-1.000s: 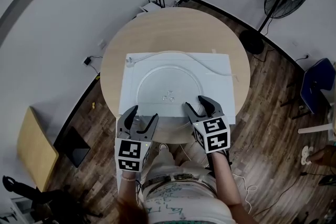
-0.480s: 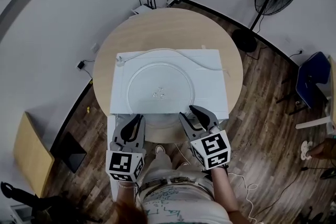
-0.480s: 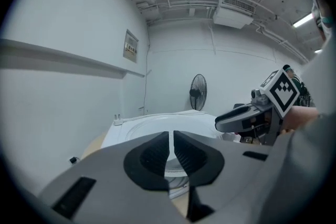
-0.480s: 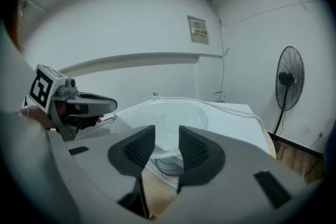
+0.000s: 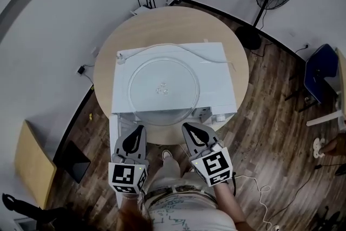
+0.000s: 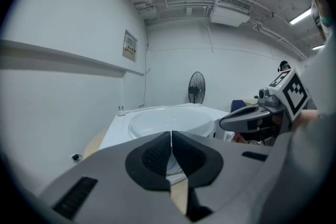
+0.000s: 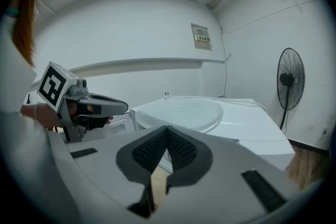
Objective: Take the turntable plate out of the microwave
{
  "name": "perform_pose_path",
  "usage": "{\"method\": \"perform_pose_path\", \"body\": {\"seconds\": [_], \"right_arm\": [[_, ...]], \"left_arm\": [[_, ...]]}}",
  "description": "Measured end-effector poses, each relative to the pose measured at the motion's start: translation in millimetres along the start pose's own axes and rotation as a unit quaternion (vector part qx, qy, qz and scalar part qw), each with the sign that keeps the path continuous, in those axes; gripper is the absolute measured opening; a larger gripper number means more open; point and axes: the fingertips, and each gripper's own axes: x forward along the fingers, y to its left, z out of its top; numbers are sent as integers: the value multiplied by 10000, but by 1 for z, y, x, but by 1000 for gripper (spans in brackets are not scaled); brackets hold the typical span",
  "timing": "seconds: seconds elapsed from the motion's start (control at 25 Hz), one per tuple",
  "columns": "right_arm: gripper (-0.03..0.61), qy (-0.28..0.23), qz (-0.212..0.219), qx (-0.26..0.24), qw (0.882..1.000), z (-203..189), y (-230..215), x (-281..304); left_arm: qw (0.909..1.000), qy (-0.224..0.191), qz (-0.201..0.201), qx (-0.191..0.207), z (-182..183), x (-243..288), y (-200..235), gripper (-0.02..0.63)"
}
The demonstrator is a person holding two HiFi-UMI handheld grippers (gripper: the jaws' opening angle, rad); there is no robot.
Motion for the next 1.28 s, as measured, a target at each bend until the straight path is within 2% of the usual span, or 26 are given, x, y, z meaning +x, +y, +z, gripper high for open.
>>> {"method": "perform_pose_path", "body": {"seconds": [0.16, 0.4, 1.28], "right_arm": [[-9, 196, 96, -67, 9997, -10, 15, 7], [-9, 299, 132, -2, 9995, -14, 22, 22], [-9, 383, -447, 193, 9981, -4, -24, 51]], "left_arm": [[9991, 347, -75, 242, -17, 1, 3, 18], [9977, 548, -356, 158, -21, 17, 2, 18], [9942, 497, -925, 232, -6, 67, 4, 19]]}}
